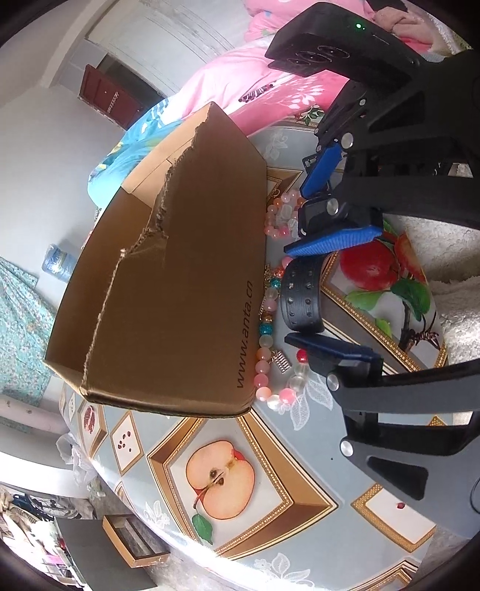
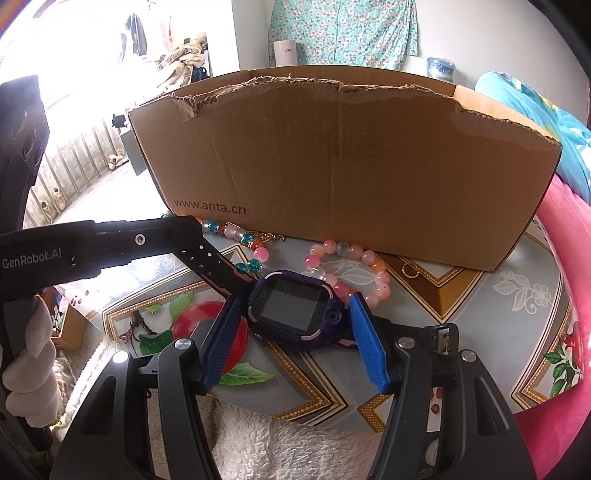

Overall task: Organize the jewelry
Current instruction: 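Move the right gripper onto the purple smartwatch and close on its strap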

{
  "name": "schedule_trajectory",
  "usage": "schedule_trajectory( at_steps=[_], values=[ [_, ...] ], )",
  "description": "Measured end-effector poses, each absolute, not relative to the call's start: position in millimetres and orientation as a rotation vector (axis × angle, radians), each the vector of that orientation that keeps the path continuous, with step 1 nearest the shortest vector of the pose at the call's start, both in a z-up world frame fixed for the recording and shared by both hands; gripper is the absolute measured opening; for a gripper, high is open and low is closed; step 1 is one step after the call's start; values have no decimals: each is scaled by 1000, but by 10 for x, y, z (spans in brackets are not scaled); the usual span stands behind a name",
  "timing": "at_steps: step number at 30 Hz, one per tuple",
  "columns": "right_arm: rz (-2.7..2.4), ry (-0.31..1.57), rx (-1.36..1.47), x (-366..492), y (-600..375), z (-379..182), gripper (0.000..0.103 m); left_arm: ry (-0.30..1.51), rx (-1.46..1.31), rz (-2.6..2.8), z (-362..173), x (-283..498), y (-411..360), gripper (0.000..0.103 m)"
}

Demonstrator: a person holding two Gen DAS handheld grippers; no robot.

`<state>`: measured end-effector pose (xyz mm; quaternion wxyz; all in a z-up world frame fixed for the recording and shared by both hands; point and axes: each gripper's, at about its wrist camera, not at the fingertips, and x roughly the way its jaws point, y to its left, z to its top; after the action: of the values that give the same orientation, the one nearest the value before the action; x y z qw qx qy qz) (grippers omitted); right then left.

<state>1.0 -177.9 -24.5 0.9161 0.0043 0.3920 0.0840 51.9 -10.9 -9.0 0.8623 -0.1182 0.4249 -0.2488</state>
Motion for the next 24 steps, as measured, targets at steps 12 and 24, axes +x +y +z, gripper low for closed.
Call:
schedule_trajectory(
  at_steps=[12, 24],
  values=[
    [54, 790, 121, -239, -2348, -51, 59, 785, 59, -477, -8, 217, -331, 28],
    [-37, 866, 244, -64, -2722, -269, 47, 812, 62, -460, -133, 215, -279, 28]
  ],
)
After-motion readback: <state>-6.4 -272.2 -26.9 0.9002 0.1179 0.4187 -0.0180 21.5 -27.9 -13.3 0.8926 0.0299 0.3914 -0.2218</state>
